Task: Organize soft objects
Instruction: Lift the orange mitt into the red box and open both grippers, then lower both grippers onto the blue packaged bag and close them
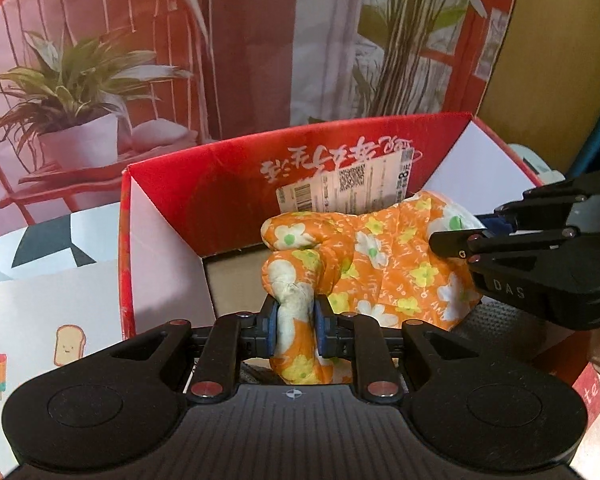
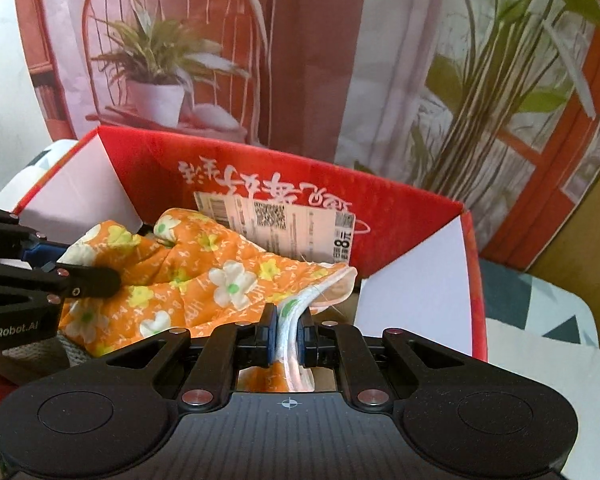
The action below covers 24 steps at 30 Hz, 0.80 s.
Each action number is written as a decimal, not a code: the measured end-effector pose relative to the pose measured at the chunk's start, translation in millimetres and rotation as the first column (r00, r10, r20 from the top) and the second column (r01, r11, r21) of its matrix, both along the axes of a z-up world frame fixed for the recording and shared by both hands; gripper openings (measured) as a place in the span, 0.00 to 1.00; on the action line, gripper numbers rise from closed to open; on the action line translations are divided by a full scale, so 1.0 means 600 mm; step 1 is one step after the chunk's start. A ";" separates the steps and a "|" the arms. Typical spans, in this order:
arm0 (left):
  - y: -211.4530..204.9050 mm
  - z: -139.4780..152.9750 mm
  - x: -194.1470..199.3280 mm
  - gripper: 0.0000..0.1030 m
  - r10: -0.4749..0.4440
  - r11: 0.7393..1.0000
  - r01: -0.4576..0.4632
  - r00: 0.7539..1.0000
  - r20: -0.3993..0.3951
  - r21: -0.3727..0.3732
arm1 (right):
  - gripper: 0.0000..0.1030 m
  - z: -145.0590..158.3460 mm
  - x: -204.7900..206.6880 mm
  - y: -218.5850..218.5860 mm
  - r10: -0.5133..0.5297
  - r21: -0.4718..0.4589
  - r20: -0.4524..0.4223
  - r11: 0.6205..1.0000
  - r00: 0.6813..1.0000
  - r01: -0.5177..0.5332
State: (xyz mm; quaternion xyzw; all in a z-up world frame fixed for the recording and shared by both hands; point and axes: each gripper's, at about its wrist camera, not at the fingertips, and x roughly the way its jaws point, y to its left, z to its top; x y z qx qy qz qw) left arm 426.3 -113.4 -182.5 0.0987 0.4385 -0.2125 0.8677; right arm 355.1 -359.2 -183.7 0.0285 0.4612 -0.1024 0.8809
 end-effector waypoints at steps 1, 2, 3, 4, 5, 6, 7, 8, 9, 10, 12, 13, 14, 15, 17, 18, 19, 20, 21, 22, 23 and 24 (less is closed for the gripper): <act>-0.002 -0.001 -0.001 0.28 -0.003 1.000 0.003 1.000 0.000 0.010 | 0.15 -0.001 0.002 -0.002 -0.007 0.003 -0.011 1.000 1.000 0.007; -0.002 0.000 -0.003 0.37 -0.005 1.000 0.005 1.000 0.004 0.014 | 0.18 -0.002 0.003 -0.003 -0.026 0.002 -0.018 1.000 1.000 0.026; -0.001 0.001 -0.005 0.46 -0.007 1.000 0.007 1.000 0.012 0.012 | 0.22 -0.002 0.002 -0.004 -0.040 0.002 -0.018 0.999 0.999 0.040; 0.001 0.005 -0.008 0.52 -0.008 1.000 0.008 1.000 0.024 0.006 | 0.27 0.000 0.000 -0.005 -0.049 0.005 -0.012 0.999 0.999 0.049; 0.004 0.010 -0.011 0.54 -0.006 1.000 0.006 0.999 0.039 -0.001 | 0.32 0.003 -0.003 -0.005 -0.054 0.005 -0.006 0.999 0.999 0.054; 0.006 0.014 -0.014 0.55 -0.003 1.000 0.003 0.999 0.050 -0.006 | 0.44 0.006 -0.006 -0.005 -0.059 -0.001 0.003 0.998 0.998 0.059; 0.012 0.022 -0.019 0.55 0.003 1.000 -0.003 0.998 0.063 -0.013 | 0.49 0.011 -0.013 -0.004 -0.062 -0.005 0.021 0.998 0.998 0.063; 0.015 0.028 -0.022 0.55 0.007 1.000 -0.006 0.997 0.072 -0.019 | 0.50 0.017 -0.019 -0.003 -0.061 -0.004 0.044 0.998 0.997 0.061; 0.020 0.036 -0.028 0.55 0.010 1.000 -0.008 0.996 0.084 -0.029 | 0.50 0.023 -0.027 -0.002 -0.059 0.002 0.065 0.998 0.996 0.059; 0.028 0.046 -0.038 0.55 0.013 0.999 -0.009 0.995 0.101 -0.046 | 0.51 0.030 -0.036 0.001 -0.059 0.016 0.090 0.998 0.994 0.058; 0.039 0.064 -0.057 0.55 0.018 0.997 -0.009 0.991 0.134 -0.072 | 0.52 0.045 -0.057 0.006 -0.063 0.042 0.142 0.997 0.988 0.058; 0.046 0.074 -0.069 0.55 0.026 0.996 -0.013 0.988 0.152 -0.085 | 0.55 0.054 -0.070 0.010 -0.061 0.049 0.176 0.997 0.983 0.053; 0.055 0.082 -0.083 0.55 0.036 0.995 -0.020 0.985 0.166 -0.097 | 0.57 0.062 -0.084 0.016 -0.055 0.054 0.211 0.998 0.976 0.045; 0.061 0.088 -0.094 0.55 0.044 0.994 -0.025 0.983 0.176 -0.108 | 0.61 0.070 -0.100 0.022 -0.050 0.054 0.245 0.998 0.968 0.037; 0.077 0.099 -0.122 0.55 0.059 0.991 -0.034 0.979 0.193 -0.132 | 0.67 0.083 -0.132 0.036 -0.042 0.044 0.306 0.999 0.951 0.030; 0.084 0.103 -0.133 0.55 0.063 0.990 -0.036 0.978 0.199 -0.139 | 0.72 0.089 -0.146 0.041 -0.043 0.041 0.329 0.999 0.943 0.031; 0.094 0.106 -0.149 0.57 0.066 0.988 -0.035 0.977 0.204 -0.150 | 0.78 0.094 -0.163 0.046 -0.040 0.044 0.366 0.999 0.930 0.025; 0.102 0.109 -0.161 0.59 0.068 0.987 -0.035 0.976 0.206 -0.158 | 0.83 0.098 -0.179 0.051 -0.041 0.051 0.396 0.998 0.917 0.022; 0.114 0.111 -0.176 0.65 0.078 0.984 -0.041 0.974 0.211 -0.175 | 0.94 0.103 -0.195 0.056 -0.045 0.055 0.419 0.998 0.907 0.024; 0.128 0.113 -0.191 0.71 0.093 0.979 -0.050 0.972 0.217 -0.197 | 0.99 0.108 -0.210 0.062 -0.047 0.055 0.442 0.998 0.896 0.025; 0.139 0.112 -0.204 0.73 0.104 0.975 -0.056 0.970 0.218 -0.215 | 0.99 0.111 -0.224 0.069 -0.045 0.053 0.463 0.998 0.885 0.023; 0.150 0.111 -0.218 0.75 0.113 0.971 -0.060 0.969 0.220 -0.233 | 1.00 0.114 -0.238 0.075 -0.041 0.053 0.477 0.998 0.878 0.017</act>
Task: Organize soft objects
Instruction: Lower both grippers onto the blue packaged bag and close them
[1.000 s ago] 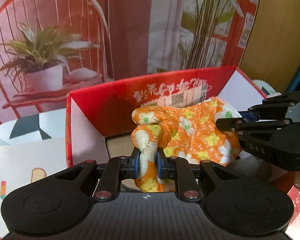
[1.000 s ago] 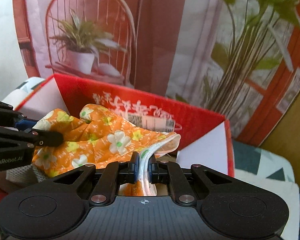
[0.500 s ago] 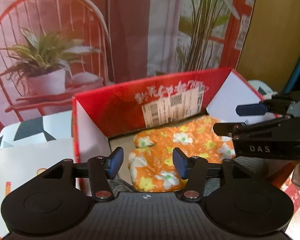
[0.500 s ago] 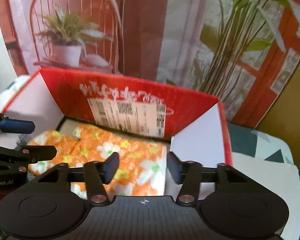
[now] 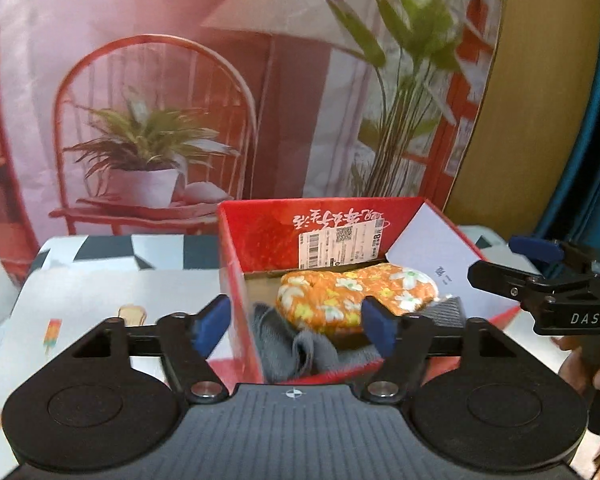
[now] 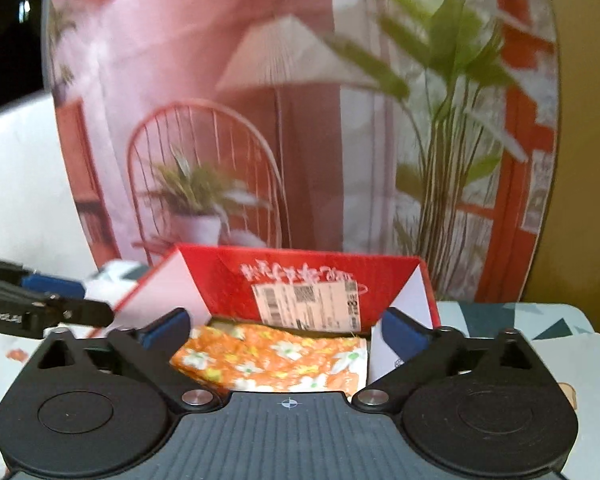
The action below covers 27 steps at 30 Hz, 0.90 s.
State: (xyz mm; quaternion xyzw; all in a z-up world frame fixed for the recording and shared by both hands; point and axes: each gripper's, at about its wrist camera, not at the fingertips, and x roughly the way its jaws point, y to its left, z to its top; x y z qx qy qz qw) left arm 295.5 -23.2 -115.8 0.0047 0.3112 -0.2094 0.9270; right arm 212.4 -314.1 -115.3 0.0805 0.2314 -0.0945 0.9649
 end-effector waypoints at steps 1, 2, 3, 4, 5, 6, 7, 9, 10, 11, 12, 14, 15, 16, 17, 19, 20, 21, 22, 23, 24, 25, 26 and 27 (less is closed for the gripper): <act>0.011 -0.003 -0.015 0.76 0.008 1.000 -0.008 1.000 0.003 -0.012 | 1.00 0.002 -0.012 0.006 0.004 0.000 0.008 1.000 1.000 -0.004; 0.019 -0.007 -0.028 0.77 0.019 1.000 -0.019 1.000 0.003 -0.014 | 1.00 0.002 -0.023 0.013 0.004 0.001 0.013 1.000 1.000 -0.004; 0.024 -0.010 -0.036 0.78 0.026 1.000 -0.026 1.000 0.003 -0.014 | 1.00 0.001 -0.035 0.020 0.004 0.003 0.021 1.000 1.000 -0.004; 0.029 -0.015 -0.048 0.78 0.034 0.999 -0.034 0.999 0.000 -0.014 | 1.00 -0.001 -0.046 0.026 0.003 0.008 0.029 1.000 1.000 -0.003; 0.033 -0.022 -0.058 0.78 0.037 0.999 -0.037 0.999 -0.008 -0.012 | 1.00 -0.003 -0.055 0.031 -0.002 0.012 0.034 1.000 0.999 0.002; 0.038 -0.027 -0.066 0.78 0.039 0.999 -0.040 0.999 -0.016 -0.011 | 1.00 -0.007 -0.066 0.037 -0.011 0.017 0.038 1.000 0.999 0.010; 0.040 -0.035 -0.074 0.78 0.040 0.999 -0.040 0.999 -0.026 -0.007 | 1.00 -0.012 -0.075 0.042 -0.016 0.024 0.038 1.000 0.999 0.015; 0.039 -0.049 -0.088 0.78 0.038 0.999 -0.038 0.998 -0.044 0.003 | 1.00 -0.023 -0.091 0.050 -0.014 0.041 0.031 0.999 0.999 0.012; 0.040 -0.056 -0.092 0.78 0.038 0.999 -0.038 0.998 -0.051 0.005 | 1.00 -0.029 -0.098 0.054 -0.011 0.043 0.018 0.999 1.000 0.010; 0.043 -0.064 -0.098 0.78 0.042 0.999 -0.042 0.997 -0.061 0.004 | 1.00 -0.034 -0.105 0.059 -0.009 0.040 0.008 0.999 1.000 0.009; 0.045 -0.071 -0.103 0.78 0.047 0.999 -0.047 0.996 -0.075 -0.002 | 1.00 -0.041 -0.113 0.065 -0.008 0.033 -0.003 0.999 1.000 0.008; 0.048 -0.087 -0.109 0.78 0.059 0.998 -0.061 0.992 -0.111 -0.023 | 1.00 -0.052 -0.126 0.072 0.000 0.025 -0.022 1.000 1.000 0.001; 0.049 -0.096 -0.112 0.78 0.059 0.997 -0.064 0.990 -0.130 -0.034 | 1.00 -0.058 -0.132 0.075 0.004 0.027 -0.030 1.000 1.000 -0.003; 0.048 -0.104 -0.114 0.78 0.057 0.997 -0.064 0.988 -0.145 -0.042 | 1.00 -0.063 -0.138 0.078 0.007 0.030 -0.038 1.000 0.999 -0.006; 0.047 -0.111 -0.116 0.77 0.054 0.997 -0.062 0.986 -0.160 -0.047 | 1.00 -0.068 -0.142 0.081 0.008 0.032 -0.047 0.999 0.999 -0.006; 0.042 -0.122 -0.120 0.75 0.045 0.997 -0.055 0.982 -0.182 -0.052 | 1.00 -0.080 -0.150 0.084 0.000 0.037 -0.073 0.999 0.997 0.003; 0.038 -0.127 -0.122 0.74 0.039 0.997 -0.051 0.981 -0.191 -0.056 | 1.00 -0.086 -0.153 0.084 -0.006 0.045 -0.089 0.999 0.996 0.010; 0.035 -0.131 -0.122 0.71 0.027 0.997 -0.041 0.979 -0.201 -0.064 | 1.00 -0.092 -0.155 0.084 -0.012 0.053 -0.103 0.998 0.995 0.017; 0.031 -0.135 -0.123 0.68 0.016 0.997 -0.031 0.978 -0.206 -0.069 | 1.00 -0.099 -0.157 0.083 -0.016 0.062 -0.119 0.998 0.993 0.024; 0.026 -0.136 -0.125 0.66 0.010 0.997 -0.025 0.978 -0.209 -0.071 | 1.00 -0.107 -0.158 0.082 -0.018 0.071 -0.136 0.997 0.991 0.028; 0.022 -0.138 -0.127 0.62 0.002 0.997 -0.017 0.978 -0.210 -0.069 | 1.00 -0.115 -0.160 0.083 -0.020 0.075 -0.148 0.997 0.989 0.031; 0.017 -0.141 -0.127 0.61 -0.006 0.998 -0.008 0.977 -0.211 -0.065 | 1.00 -0.121 -0.162 0.084 -0.022 0.078 -0.159 0.996 0.987 0.035; 0.014 -0.144 -0.130 0.56 -0.011 0.998 -0.003 0.977 -0.214 -0.062 | 1.00 -0.128 -0.163 0.085 -0.021 0.079 -0.173 0.996 0.985 0.035; 0.011 -0.147 -0.132 0.52 -0.015 0.998 0.001 0.976 -0.218 -0.061 | 1.00 -0.134 -0.164 0.087 -0.018 0.078 -0.188 0.996 0.982 0.033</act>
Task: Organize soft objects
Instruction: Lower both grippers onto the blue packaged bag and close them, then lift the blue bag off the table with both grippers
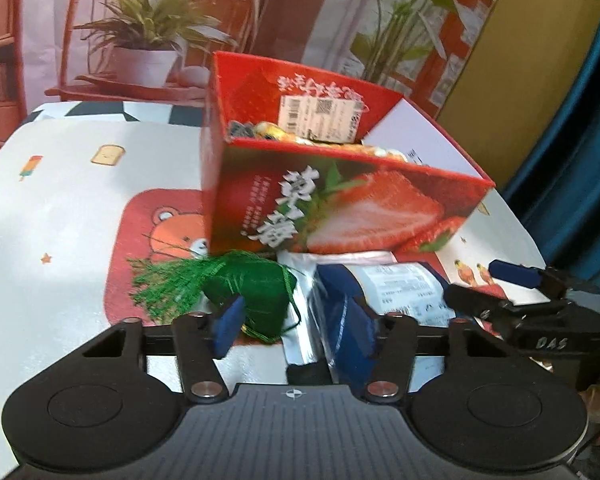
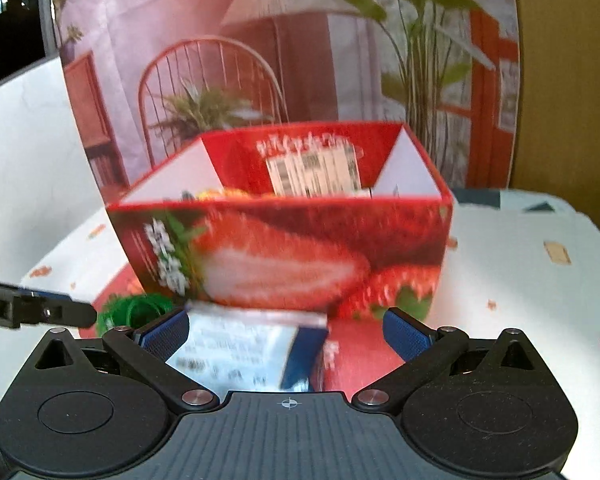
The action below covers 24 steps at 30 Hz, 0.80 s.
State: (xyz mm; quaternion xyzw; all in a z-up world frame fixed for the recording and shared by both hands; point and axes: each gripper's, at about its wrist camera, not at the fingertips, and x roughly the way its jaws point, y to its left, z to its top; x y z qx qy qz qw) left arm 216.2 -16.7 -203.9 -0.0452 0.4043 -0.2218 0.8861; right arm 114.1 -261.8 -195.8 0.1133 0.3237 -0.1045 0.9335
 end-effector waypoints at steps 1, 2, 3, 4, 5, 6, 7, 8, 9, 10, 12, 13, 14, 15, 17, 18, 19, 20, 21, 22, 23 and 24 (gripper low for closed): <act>-0.002 -0.004 0.000 0.51 -0.006 1.000 0.006 1.000 -0.007 -0.001 | 1.00 -0.006 0.000 0.002 0.003 -0.002 -0.017 1.000 1.000 -0.003; -0.003 -0.007 0.000 0.51 -0.010 1.000 0.010 1.000 -0.014 -0.002 | 0.99 -0.013 -0.001 0.006 0.009 -0.004 -0.034 1.000 0.999 -0.009; -0.005 -0.011 -0.001 0.50 -0.014 1.000 0.014 1.000 -0.021 -0.003 | 0.98 -0.017 -0.002 0.008 0.018 -0.002 -0.044 1.000 0.999 -0.018; -0.008 -0.015 -0.002 0.48 -0.018 1.000 0.018 0.999 -0.027 -0.002 | 0.95 -0.022 -0.003 0.011 0.027 -0.001 -0.055 1.000 0.998 -0.027; -0.010 -0.018 -0.002 0.48 -0.023 1.000 0.023 0.999 -0.033 -0.002 | 0.93 -0.027 -0.003 0.014 0.031 -0.001 -0.068 1.000 0.997 -0.031; -0.013 -0.022 -0.001 0.46 -0.028 1.000 0.028 0.999 -0.040 -0.001 | 0.91 -0.032 -0.003 0.014 0.035 -0.001 -0.087 0.999 0.996 -0.035; -0.015 -0.024 -0.001 0.46 -0.034 0.999 0.034 0.998 -0.045 0.001 | 0.88 -0.040 -0.002 0.017 0.038 0.000 -0.112 0.999 0.993 -0.038; -0.016 -0.026 -0.001 0.46 -0.039 0.999 0.039 0.998 -0.046 0.002 | 0.87 -0.046 -0.002 0.017 0.043 0.004 -0.132 0.999 0.990 -0.043; -0.019 -0.028 -0.001 0.46 -0.045 0.999 0.045 0.998 -0.046 0.004 | 0.87 -0.053 -0.003 0.019 0.045 0.014 -0.144 0.999 0.989 -0.044; -0.021 -0.029 -0.001 0.46 -0.050 0.999 0.050 0.998 -0.046 0.005 | 0.87 -0.059 -0.005 0.019 0.044 0.030 -0.143 0.999 0.989 -0.040; -0.024 -0.032 -0.002 0.46 -0.056 0.998 0.056 0.997 -0.051 0.006 | 0.86 -0.065 -0.006 0.020 0.048 0.054 -0.144 0.998 0.988 -0.041; -0.025 -0.033 -0.002 0.46 -0.058 0.998 0.058 0.997 -0.054 0.006 | 0.86 -0.065 -0.006 0.019 0.049 0.055 -0.144 0.998 0.988 -0.041; -0.026 -0.034 -0.002 0.46 -0.060 0.998 0.061 0.996 -0.058 0.006 | 0.86 -0.066 -0.005 0.020 0.050 0.052 -0.145 0.998 0.988 -0.043; -0.027 -0.036 -0.002 0.46 -0.063 0.998 0.063 0.996 -0.062 0.005 | 0.86 -0.068 -0.004 0.021 0.051 0.051 -0.146 0.998 0.988 -0.044; -0.028 -0.040 -0.001 0.46 -0.068 0.998 0.068 0.995 -0.072 0.003 | 0.86 -0.070 -0.003 0.020 0.051 0.049 -0.146 0.998 0.988 -0.045; -0.028 -0.042 -0.001 0.46 -0.069 0.998 0.070 0.995 -0.077 0.002 | 0.86 -0.071 -0.004 0.020 0.052 0.048 -0.145 0.998 0.988 -0.046; -0.030 -0.045 0.001 0.46 -0.072 0.997 0.072 0.994 -0.084 0.002 | 0.86 -0.071 -0.004 0.020 0.054 0.045 -0.144 0.998 0.988 -0.048; -0.030 -0.047 0.001 0.46 -0.074 0.997 0.075 0.993 -0.089 0.002 | 0.86 -0.071 -0.004 0.021 0.055 0.043 -0.142 0.998 0.988 -0.050; -0.032 -0.050 0.003 0.46 -0.079 0.997 0.080 0.992 -0.096 0.004 | 0.86 -0.071 -0.004 0.021 0.057 0.040 -0.139 0.998 0.989 -0.052; -0.035 -0.053 0.005 0.46 -0.084 0.996 0.085 0.991 -0.104 0.008 | 0.86 -0.071 -0.004 0.021 0.059 0.037 -0.138 0.998 0.989 -0.054; -0.037 -0.057 0.006 0.46 -0.089 0.996 0.091 0.990 -0.110 0.011 | 0.85 -0.071 -0.004 0.022 0.062 0.032 -0.136 0.998 0.989 -0.058; -0.039 -0.060 0.007 0.46 -0.091 0.995 0.094 0.989 -0.115 0.016 | 0.84 -0.071 -0.005 0.023 0.066 0.029 -0.133 0.998 0.989 -0.063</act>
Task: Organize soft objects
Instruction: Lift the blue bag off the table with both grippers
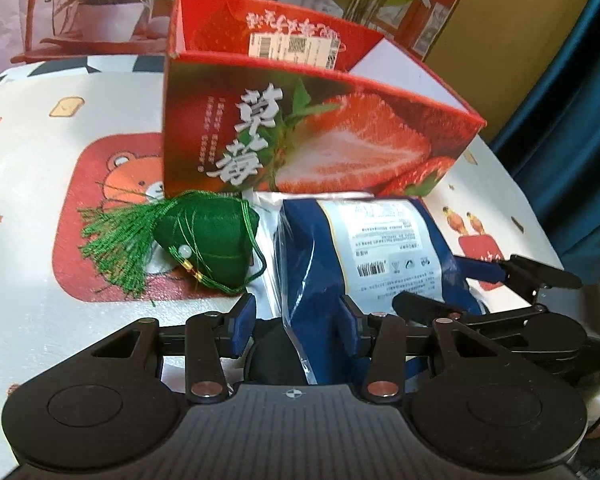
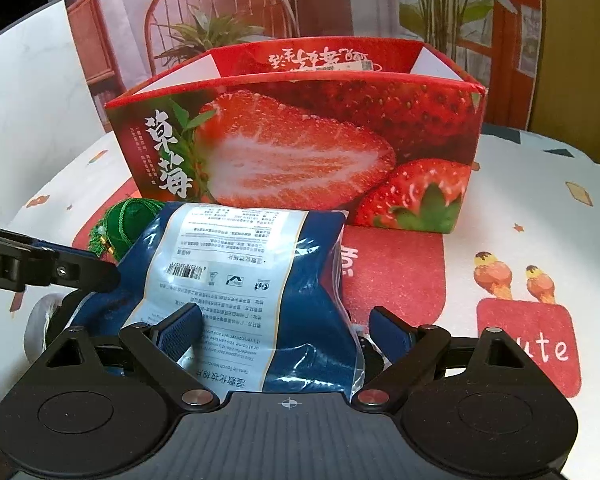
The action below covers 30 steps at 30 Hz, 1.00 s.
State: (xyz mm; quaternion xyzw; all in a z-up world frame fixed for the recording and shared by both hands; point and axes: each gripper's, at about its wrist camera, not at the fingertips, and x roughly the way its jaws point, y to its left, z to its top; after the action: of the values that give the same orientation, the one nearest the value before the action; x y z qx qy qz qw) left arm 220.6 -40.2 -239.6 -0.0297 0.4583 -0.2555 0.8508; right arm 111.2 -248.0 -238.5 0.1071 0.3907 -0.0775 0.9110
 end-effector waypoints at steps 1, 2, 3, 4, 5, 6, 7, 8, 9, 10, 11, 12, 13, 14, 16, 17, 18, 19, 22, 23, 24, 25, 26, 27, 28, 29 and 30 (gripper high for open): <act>-0.002 -0.003 0.001 0.46 -0.004 1.000 0.004 1.000 -0.004 0.004 | 0.80 0.000 0.000 0.001 0.009 0.004 0.004 1.000 1.000 -0.009; -0.004 -0.006 0.003 0.46 -0.008 1.000 0.008 1.000 -0.008 0.005 | 0.79 0.001 0.000 0.003 0.017 0.001 0.007 1.000 1.000 -0.017; -0.005 -0.007 0.004 0.46 -0.012 1.000 0.012 1.000 -0.011 0.004 | 0.77 0.001 0.000 0.004 0.023 -0.005 0.009 1.000 1.000 -0.023; -0.006 -0.008 0.005 0.45 -0.016 1.000 0.016 1.000 -0.013 0.002 | 0.75 0.001 0.001 0.006 0.030 -0.012 0.012 0.999 0.999 -0.030; -0.007 -0.007 0.006 0.44 -0.020 1.000 0.020 1.000 -0.011 0.002 | 0.74 0.001 0.001 0.008 0.038 -0.019 0.014 0.999 0.999 -0.038; -0.008 -0.007 0.006 0.40 -0.023 1.000 0.023 1.000 -0.009 0.002 | 0.74 0.002 0.000 0.009 0.043 -0.024 0.016 0.999 0.999 -0.042; -0.010 -0.006 0.007 0.38 -0.026 1.000 0.026 1.000 -0.006 0.002 | 0.74 0.002 0.000 0.010 0.045 -0.027 0.017 0.999 0.999 -0.045; -0.011 -0.006 0.008 0.37 -0.030 1.000 0.030 1.000 -0.005 0.003 | 0.74 0.002 0.000 0.011 0.046 -0.028 0.018 0.999 0.999 -0.046; -0.011 -0.005 0.010 0.36 -0.036 0.999 0.036 0.999 -0.005 0.002 | 0.73 0.002 0.000 0.010 0.047 -0.027 0.018 0.999 0.999 -0.046; -0.011 -0.005 0.012 0.35 -0.041 0.999 0.042 0.999 -0.007 0.001 | 0.73 0.002 0.000 0.010 0.046 -0.025 0.019 0.999 0.999 -0.046; -0.012 -0.006 0.014 0.35 -0.047 0.999 0.047 0.999 -0.011 -0.002 | 0.73 0.002 0.000 0.010 0.046 -0.024 0.020 0.999 0.999 -0.046; -0.014 -0.006 0.017 0.35 -0.053 0.999 0.053 0.998 -0.014 -0.005 | 0.73 0.002 -0.001 0.011 0.046 -0.024 0.021 0.999 0.999 -0.045; -0.014 -0.007 0.020 0.35 -0.058 0.998 0.057 0.998 -0.016 -0.006 | 0.72 0.002 -0.001 0.011 0.046 -0.024 0.022 0.999 0.999 -0.046; -0.017 -0.007 0.023 0.35 -0.062 0.998 0.062 0.998 -0.018 -0.004 | 0.72 0.003 -0.001 0.010 0.048 -0.024 0.023 0.999 0.999 -0.047; -0.020 -0.007 0.028 0.35 -0.076 0.997 0.076 0.997 -0.019 0.007 | 0.71 0.004 -0.002 0.012 0.050 -0.025 0.025 0.998 0.998 -0.050; -0.022 -0.008 0.030 0.35 -0.083 0.996 0.083 0.996 -0.019 0.013 | 0.71 0.004 -0.002 0.011 0.052 -0.025 0.024 0.998 0.998 -0.051; -0.024 -0.009 0.031 0.35 -0.088 0.996 0.088 0.996 -0.017 0.019 | 0.70 0.005 -0.002 0.011 0.053 -0.023 0.025 0.998 0.998 -0.052; -0.026 -0.010 0.032 0.35 -0.091 0.995 0.092 0.996 -0.015 0.024 | 0.70 0.005 -0.002 0.010 0.054 -0.020 0.025 0.998 0.998 -0.053; -0.031 -0.013 0.033 0.35 -0.094 0.995 0.095 0.995 -0.014 0.032 | 0.69 0.005 -0.002 0.009 0.053 -0.010 0.024 0.999 0.998 -0.053; -0.030 -0.015 0.031 0.35 -0.096 0.995 0.096 0.995 -0.014 0.033 | 0.69 0.005 -0.001 0.009 0.058 -0.012 0.025 0.998 0.998 -0.058; -0.031 -0.016 0.032 0.35 -0.097 0.995 0.098 0.995 -0.016 0.034 | 0.69 0.005 -0.001 0.009 0.062 -0.014 0.024 0.998 0.998 -0.061; -0.031 -0.017 0.033 0.35 -0.098 0.995 0.099 0.995 -0.018 0.032 | 0.69 0.005 0.000 0.009 0.065 -0.014 0.022 0.998 0.998 -0.065; -0.029 -0.017 0.035 0.36 -0.098 0.995 0.099 0.995 -0.020 0.029 | 0.69 0.004 0.001 0.008 0.068 -0.013 0.021 0.998 0.997 -0.068; -0.029 -0.017 0.038 0.38 -0.098 0.995 0.098 0.995 -0.021 0.027 | 0.69 0.004 0.001 0.008 0.069 -0.011 0.021 0.998 0.997 -0.069; -0.028 -0.017 0.041 0.39 -0.097 0.995 0.098 0.995 -0.021 0.027 | 0.69 0.003 0.002 0.006 0.071 -0.008 0.021 0.997 0.997 -0.070; -0.026 -0.017 0.041 0.39 -0.097 0.995 0.097 0.995 -0.019 0.028 | 0.69 0.002 0.003 0.005 0.070 -0.005 0.021 0.998 0.997 -0.070; -0.026 -0.018 0.043 0.39 -0.096 0.995 0.097 0.995 -0.018 0.029 | 0.69 0.002 0.004 0.003 0.069 0.001 0.021 0.998 0.997 -0.069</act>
State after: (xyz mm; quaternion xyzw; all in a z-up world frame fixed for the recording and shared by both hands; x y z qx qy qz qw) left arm 246.5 -55.8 -250.2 0.0031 0.4702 -0.2890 0.8339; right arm 113.4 -246.3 -237.3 0.0950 0.3845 -0.0444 0.9172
